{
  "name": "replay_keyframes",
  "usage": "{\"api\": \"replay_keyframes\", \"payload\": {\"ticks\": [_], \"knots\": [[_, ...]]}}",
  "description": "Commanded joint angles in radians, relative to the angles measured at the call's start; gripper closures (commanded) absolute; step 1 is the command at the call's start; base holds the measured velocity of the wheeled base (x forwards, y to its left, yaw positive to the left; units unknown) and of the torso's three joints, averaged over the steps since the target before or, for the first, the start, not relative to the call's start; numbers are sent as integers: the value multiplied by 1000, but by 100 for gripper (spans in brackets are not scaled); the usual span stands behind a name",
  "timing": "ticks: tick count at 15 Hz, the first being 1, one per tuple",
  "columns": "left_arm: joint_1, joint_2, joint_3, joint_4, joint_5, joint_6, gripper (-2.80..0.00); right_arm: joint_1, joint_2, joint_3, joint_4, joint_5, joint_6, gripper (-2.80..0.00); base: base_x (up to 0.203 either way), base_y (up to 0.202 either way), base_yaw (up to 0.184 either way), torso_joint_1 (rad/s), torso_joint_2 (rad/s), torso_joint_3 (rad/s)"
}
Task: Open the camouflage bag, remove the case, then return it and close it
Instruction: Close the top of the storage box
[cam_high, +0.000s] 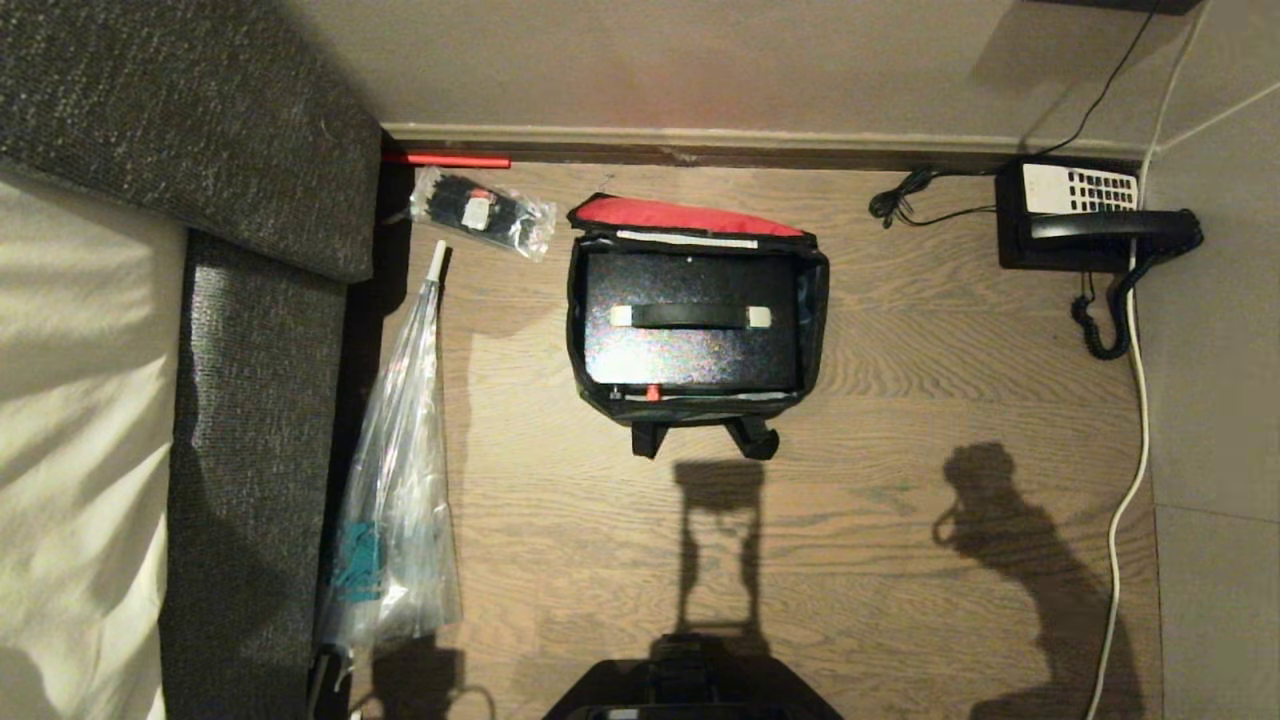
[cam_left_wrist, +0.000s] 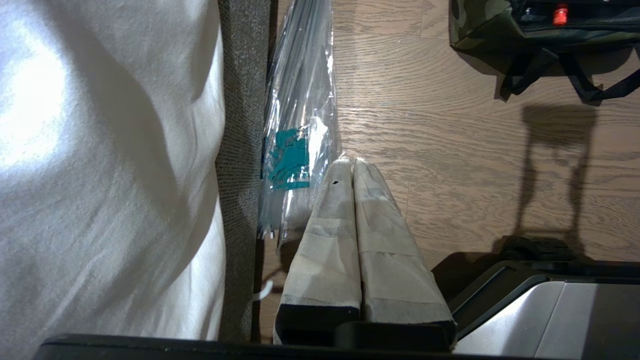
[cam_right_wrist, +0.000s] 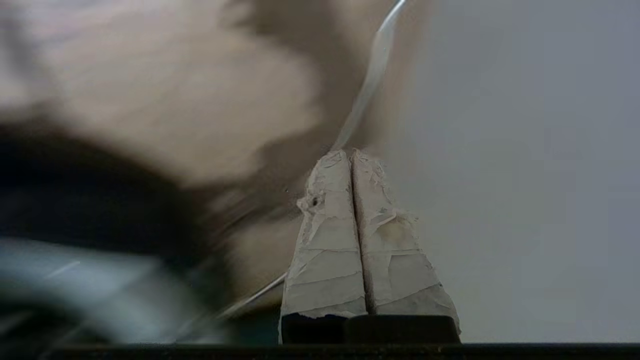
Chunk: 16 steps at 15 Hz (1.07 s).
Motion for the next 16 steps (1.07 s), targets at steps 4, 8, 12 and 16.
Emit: {"api": "replay_keyframes", "payload": {"ticks": [4,8,12,16], "knots": [[0,0,0,0,0,0,0,-6,-145,14,34,231,30,0,0,0,0,0,0,0],[0,0,0,1,-3,4,0,-6,-152,-5,35,238,23,0,0,0,0,0,0,0],[0,0,0,2,0,1,0,-6,-151,6,35,232,19,0,0,0,0,0,0,0],[0,0,0,2,0,-17,0,-6,-143,-2,33,230,-4,0,24,0,-1,0,2,0]]}}
